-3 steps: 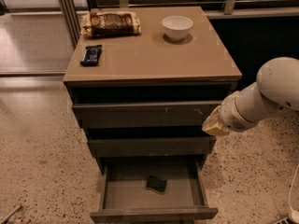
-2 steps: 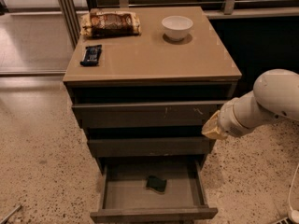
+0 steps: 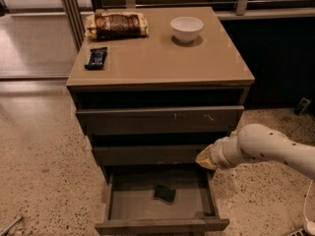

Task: Pick sponge from bottom drawer and place on counter

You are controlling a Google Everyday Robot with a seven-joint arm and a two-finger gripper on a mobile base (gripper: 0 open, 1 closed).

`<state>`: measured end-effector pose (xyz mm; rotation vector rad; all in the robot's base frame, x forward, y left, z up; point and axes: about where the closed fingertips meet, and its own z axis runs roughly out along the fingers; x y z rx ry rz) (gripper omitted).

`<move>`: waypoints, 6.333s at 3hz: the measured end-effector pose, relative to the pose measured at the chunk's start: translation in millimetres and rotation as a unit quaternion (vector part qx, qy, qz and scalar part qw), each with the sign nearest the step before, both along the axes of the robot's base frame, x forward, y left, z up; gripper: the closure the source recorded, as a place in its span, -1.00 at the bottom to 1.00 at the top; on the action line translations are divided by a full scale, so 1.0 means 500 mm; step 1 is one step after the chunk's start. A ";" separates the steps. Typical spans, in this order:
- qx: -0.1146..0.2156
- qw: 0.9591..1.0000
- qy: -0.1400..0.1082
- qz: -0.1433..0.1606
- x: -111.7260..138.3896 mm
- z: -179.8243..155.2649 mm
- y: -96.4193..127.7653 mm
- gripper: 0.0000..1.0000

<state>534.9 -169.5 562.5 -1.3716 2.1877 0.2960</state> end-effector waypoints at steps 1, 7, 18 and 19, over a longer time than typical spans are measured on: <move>0.028 0.999 0.008 -0.014 0.046 -0.160 0.017 1.00; 0.161 0.985 0.055 -0.017 -0.012 -0.743 0.054 1.00; 0.140 0.987 0.024 0.072 0.128 -0.882 0.252 -0.56; 0.140 0.987 0.023 0.072 0.129 -0.883 0.251 -0.20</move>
Offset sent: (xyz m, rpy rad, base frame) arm 0.0226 0.0217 -0.2638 0.1509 0.2060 -0.0334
